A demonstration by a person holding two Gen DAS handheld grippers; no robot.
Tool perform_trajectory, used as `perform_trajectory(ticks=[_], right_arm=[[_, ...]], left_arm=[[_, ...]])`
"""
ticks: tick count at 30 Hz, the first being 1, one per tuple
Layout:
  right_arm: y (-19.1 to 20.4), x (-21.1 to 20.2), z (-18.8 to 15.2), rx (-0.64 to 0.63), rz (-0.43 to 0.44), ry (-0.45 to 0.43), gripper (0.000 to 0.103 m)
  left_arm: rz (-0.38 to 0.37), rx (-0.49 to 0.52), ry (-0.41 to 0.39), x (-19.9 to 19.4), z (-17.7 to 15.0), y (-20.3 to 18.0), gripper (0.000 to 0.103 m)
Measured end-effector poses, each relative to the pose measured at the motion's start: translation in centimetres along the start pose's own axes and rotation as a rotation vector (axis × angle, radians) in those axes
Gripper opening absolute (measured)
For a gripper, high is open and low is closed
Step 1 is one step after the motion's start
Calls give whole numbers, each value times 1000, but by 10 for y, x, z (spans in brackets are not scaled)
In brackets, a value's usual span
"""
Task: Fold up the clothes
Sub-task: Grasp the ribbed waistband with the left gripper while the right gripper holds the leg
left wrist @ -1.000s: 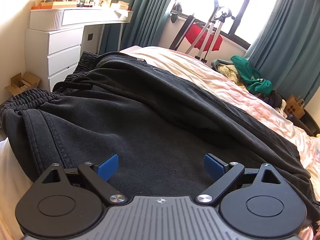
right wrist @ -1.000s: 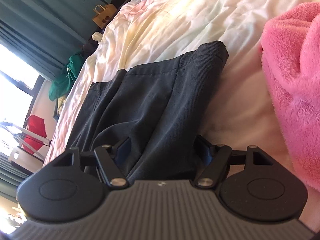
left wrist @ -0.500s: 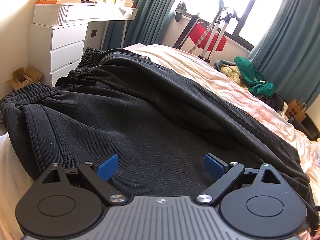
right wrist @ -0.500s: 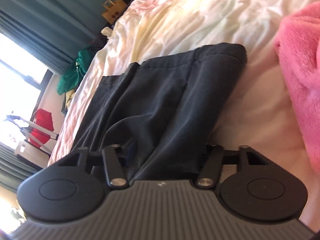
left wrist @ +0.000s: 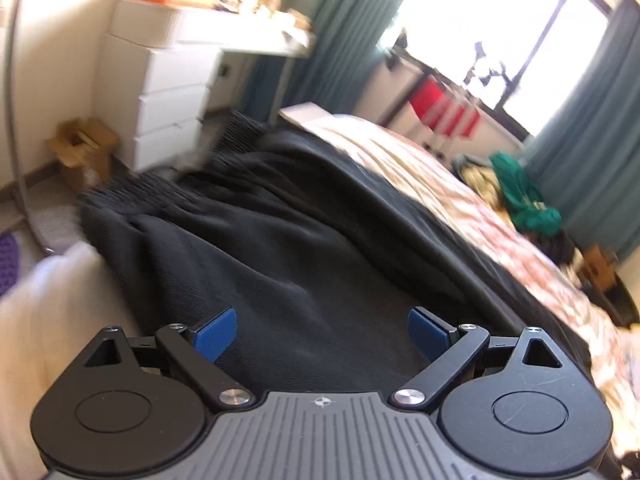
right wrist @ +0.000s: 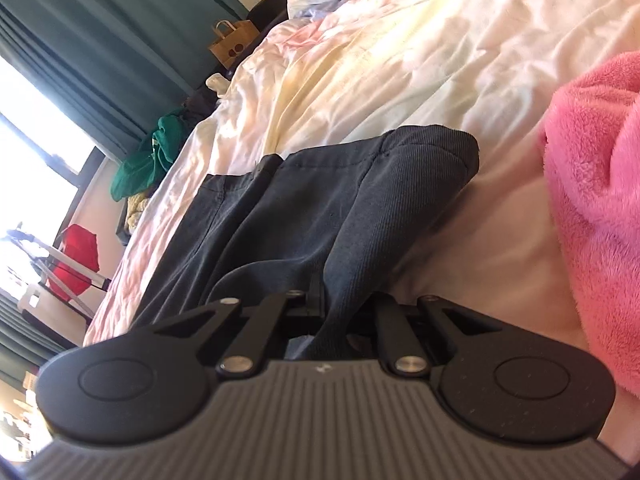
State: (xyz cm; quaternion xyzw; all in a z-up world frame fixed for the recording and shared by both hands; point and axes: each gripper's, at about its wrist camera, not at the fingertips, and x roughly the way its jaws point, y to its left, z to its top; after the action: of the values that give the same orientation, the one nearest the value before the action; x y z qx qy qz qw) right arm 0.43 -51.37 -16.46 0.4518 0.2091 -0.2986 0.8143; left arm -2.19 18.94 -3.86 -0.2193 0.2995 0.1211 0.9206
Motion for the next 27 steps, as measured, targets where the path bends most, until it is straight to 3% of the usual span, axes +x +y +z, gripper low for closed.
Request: perform_trajectory(ticks=[2,3,7,12,14,23,27], right_arm=[[1,-1,0,-11,-4,-1,7],[2,-1,0,-16,-5,-1,7],[4,-3,1,-34,-14,-3,7],[4,-7,1,-23,-20,-25,7],[6,-9,1,-31,-25,-35,7],[9,-10,2,-43,-38,-41,7],[9,-9,2,-36,-42,-32,8]], left_arm=[[102,27,-32,-4,12,6,94],[119,26,-37,-6,19,9,94],[99,-17,-53,-16,37,26,95],[192,4,-72,-15,43,44,95],[213,-32,-69,-13,43,52,95],[86,-267,52,-3,40,94,95],[-15,-341,148,14,36,103,95]])
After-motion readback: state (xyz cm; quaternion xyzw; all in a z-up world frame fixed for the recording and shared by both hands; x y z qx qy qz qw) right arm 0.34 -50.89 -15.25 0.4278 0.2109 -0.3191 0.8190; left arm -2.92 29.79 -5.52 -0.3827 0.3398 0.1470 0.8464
